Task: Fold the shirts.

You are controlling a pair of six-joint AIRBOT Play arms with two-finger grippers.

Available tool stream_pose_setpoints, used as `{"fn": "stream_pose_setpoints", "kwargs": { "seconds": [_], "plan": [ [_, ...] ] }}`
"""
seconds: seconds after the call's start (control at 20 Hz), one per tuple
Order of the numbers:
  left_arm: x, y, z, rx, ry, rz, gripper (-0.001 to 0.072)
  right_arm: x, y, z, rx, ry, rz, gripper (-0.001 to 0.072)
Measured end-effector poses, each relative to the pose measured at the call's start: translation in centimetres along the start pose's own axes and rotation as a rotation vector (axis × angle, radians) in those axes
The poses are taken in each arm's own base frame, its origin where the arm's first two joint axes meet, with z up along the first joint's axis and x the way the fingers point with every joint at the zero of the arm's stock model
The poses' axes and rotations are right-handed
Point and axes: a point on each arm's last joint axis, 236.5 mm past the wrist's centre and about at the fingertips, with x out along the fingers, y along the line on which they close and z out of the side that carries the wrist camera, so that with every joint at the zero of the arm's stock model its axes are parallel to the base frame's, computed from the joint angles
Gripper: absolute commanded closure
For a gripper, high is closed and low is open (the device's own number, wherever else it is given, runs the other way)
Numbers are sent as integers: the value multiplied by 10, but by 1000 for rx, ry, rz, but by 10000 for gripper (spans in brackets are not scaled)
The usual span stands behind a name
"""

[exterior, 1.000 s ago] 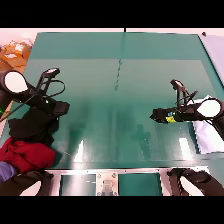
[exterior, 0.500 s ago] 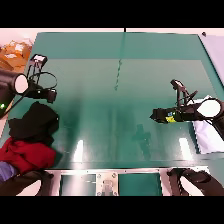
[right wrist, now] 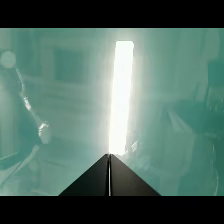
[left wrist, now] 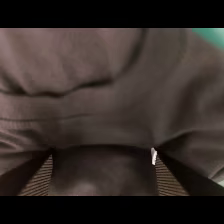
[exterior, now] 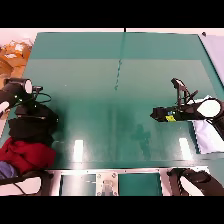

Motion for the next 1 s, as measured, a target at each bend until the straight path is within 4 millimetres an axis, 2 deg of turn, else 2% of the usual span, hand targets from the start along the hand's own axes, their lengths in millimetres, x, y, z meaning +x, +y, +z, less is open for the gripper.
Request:
{"fn": "stream_pose_setpoints", "kwargs": {
  "seconds": [0.05, 0.2, 0.25, 0.35, 0.45, 0.55, 0.65, 0.75, 0.9, 1.0],
  "plan": [
    [6, 0, -7, 0, 34, -1, 680, 0, 0, 0, 0, -2, 0, 696],
    [12, 0, -18, 13, 87, -2, 689, 0, 0, 2, 1, -7, 2, 696],
    [9, 1, -17, 20, 92, -3, 689, 0, 0, 2, 2, -7, 2, 695],
    [-9, 4, -7, 22, 59, -1, 690, 0, 1, 1, 3, -6, 5, 696],
    [-50, 6, 18, 24, -53, 6, 690, 0, 1, 1, 3, -5, 5, 696],
    [-107, -1, 44, 39, -214, -1, 689, -3, 1, 6, 7, -18, 7, 696],
    [-177, -32, 63, 85, -403, -65, 690, -11, -1, 17, 17, -47, 5, 696],
    [-237, -80, 67, 176, -556, -156, 690, -21, -5, 32, 34, -89, -1, 696],
    [-297, -165, 53, 361, -724, -266, 690, -39, -17, 54, 70, -156, -16, 696],
    [-317, -228, 37, 493, -790, -344, 687, -48, -26, 64, 97, -190, -29, 696]
  ]
}}
